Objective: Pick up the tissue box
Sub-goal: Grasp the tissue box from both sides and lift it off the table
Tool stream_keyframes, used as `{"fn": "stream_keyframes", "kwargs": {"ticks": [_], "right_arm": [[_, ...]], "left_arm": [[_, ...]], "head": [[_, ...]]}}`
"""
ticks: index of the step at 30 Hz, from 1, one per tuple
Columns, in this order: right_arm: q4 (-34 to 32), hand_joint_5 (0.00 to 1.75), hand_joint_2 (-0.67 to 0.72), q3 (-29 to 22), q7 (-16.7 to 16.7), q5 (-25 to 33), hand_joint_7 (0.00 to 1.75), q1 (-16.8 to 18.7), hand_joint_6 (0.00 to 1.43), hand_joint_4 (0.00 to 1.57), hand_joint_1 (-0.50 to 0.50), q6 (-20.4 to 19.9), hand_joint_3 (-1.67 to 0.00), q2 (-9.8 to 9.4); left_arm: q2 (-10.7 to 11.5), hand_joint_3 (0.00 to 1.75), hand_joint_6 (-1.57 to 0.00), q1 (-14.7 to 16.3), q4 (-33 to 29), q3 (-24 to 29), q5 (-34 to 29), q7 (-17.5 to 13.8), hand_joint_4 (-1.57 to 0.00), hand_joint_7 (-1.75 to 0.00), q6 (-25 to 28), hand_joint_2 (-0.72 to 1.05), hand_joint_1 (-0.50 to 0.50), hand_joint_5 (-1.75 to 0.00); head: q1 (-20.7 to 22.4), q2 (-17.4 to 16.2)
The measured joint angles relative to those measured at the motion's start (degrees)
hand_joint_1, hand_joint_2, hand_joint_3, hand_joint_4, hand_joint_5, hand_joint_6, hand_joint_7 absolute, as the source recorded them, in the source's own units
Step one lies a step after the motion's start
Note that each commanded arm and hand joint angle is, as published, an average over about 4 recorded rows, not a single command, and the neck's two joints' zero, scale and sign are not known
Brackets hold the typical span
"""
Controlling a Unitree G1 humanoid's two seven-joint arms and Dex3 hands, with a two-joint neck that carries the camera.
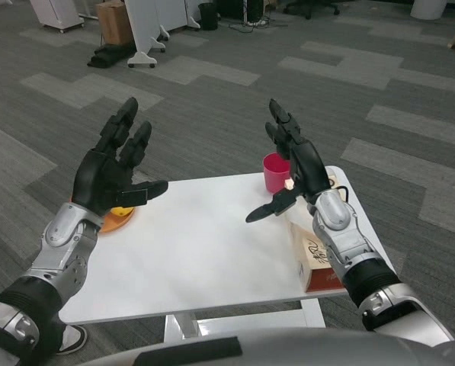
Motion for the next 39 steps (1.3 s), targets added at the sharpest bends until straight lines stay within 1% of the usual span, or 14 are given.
{"fn": "stream_keyframes", "kwargs": {"ticks": [3, 8, 12, 15, 21, 24, 29, 30, 31, 35, 37, 39], "right_arm": [[0.2, 0.1, 0.22, 0.0, 0.0, 0.0, 0.0, 0.0, 0.0, 0.0, -0.08, 0.0, -0.16, -0.01], [1.0, 0.1, 0.22, -0.7, 0.0, 0.0, 0.0, 0.0, 0.0, 0.0, -0.08, 0.0, -0.16, -0.1], [1.4, 0.1, 0.22, -2.0, 0.0, 0.0, 0.0, 0.0, 0.0, 0.0, -0.08, 0.0, -0.16, -0.36], [1.5, 0.1, 0.17, -4.1, 0.0, 0.0, 0.0, 0.0, 0.0, 0.0, -0.08, 0.0, -0.16, -0.8], [1.6, 0.07, 0.15, -12.0, 0.0, 0.2, 0.0, 0.0, 0.0, 0.0, -0.08, 0.0, -0.16, -1.65], [2.0, 0.1, 0.15, -14.6, 0.0, 0.2, 0.0, 0.2, 0.0, 0.0, -0.08, 0.0, -0.16, -2.06], [3.7, 0.1, 0.17, -18.9, 1.0, 0.2, 0.0, 0.8, 0.0, 0.0, -0.08, 0.2, -0.16, -2.61], [4.2, 0.1, 0.17, -19.8, 1.7, 0.2, 0.0, 1.0, 0.0, 0.0, -0.08, 0.3, -0.16, -2.74], [4.8, 0.1, 0.17, -20.9, 3.1, 0.3, 0.0, 1.1, 0.0, 0.0, -0.08, 0.7, -0.16, -2.92], [8.5, 0.1, 0.14, -24.8, 12.2, 0.4, 0.0, 1.3, 0.0, 0.0, -0.03, 2.7, -0.16, -4.34], [10.0, 0.1, 0.11, -26.3, 15.9, 0.4, 0.0, 1.3, 0.0, 0.0, -0.01, 3.2, -0.16, -4.75], [11.4, 0.1, 0.09, -27.9, 19.7, 0.4, 0.0, 1.1, 0.0, 0.0, 0.02, 3.7, -0.2, -5.16]], "left_arm": [[0.0, 0.31, 0.0, 0.0, 0.1, 0.0, 0.0, 0.0, 0.0, 0.0, 0.0, 1.05, 0.5, 0.0], [0.0, 0.26, 0.0, 0.0, 0.5, 0.0, -0.1, 0.0, 0.0, 0.0, -0.1, 1.05, 0.5, 0.0], [0.0, 0.26, 0.0, 0.0, 1.2, 0.0, -0.1, 0.0, 0.0, 0.0, -0.1, 1.05, 0.5, 0.0], [0.0, 0.26, 0.0, 0.0, 1.9, 0.0, -0.1, 0.0, 0.0, 0.0, -0.1, 1.05, 0.5, 0.0], [0.0, 0.26, 0.0, 0.0, 2.4, 0.1, -0.1, 0.0, 0.0, 0.0, -0.2, 1.05, 0.5, 0.0], [0.0, 0.26, 0.0, 0.0, 2.4, 0.1, -0.1, 0.0, 0.0, 0.0, -0.2, 1.05, 0.5, 0.0], [0.0, 0.26, 0.0, 0.0, 2.5, 0.4, -0.2, 0.0, 0.0, 0.0, -0.2, 1.05, 0.5, 0.0], [0.0, 0.26, 0.0, 0.0, 2.5, 0.5, -0.2, 0.0, 0.0, 0.0, -0.2, 1.05, 0.5, 0.0], [0.0, 0.26, 0.0, 0.0, 2.6, 0.6, -0.2, 0.0, 0.0, 0.0, -0.2, 1.05, 0.5, 0.0], [0.0, 0.26, 0.0, 0.0, 2.9, 0.9, -0.4, 0.0, 0.0, 0.0, -0.2, 1.05, 0.5, 0.0], [0.0, 0.26, 0.0, 0.0, 3.1, 1.0, -0.5, 0.0, 0.0, 0.0, -0.2, 1.05, 0.5, 0.0], [0.0, 0.26, 0.0, 0.0, 3.6, 1.1, -0.5, 0.0, 0.0, 0.0, -0.3, 1.05, 0.5, 0.0]], "head": [[0.3, -3.5], [1.3, -5.4], [1.4, -5.4], [1.2, -5.0], [-0.1, -3.4], [-0.8, -2.7], [0.0, -2.8], [0.2, -2.9], [0.3, -2.9], [0.2, -3.1], [0.1, -3.0], [-0.1, -2.9]]}}
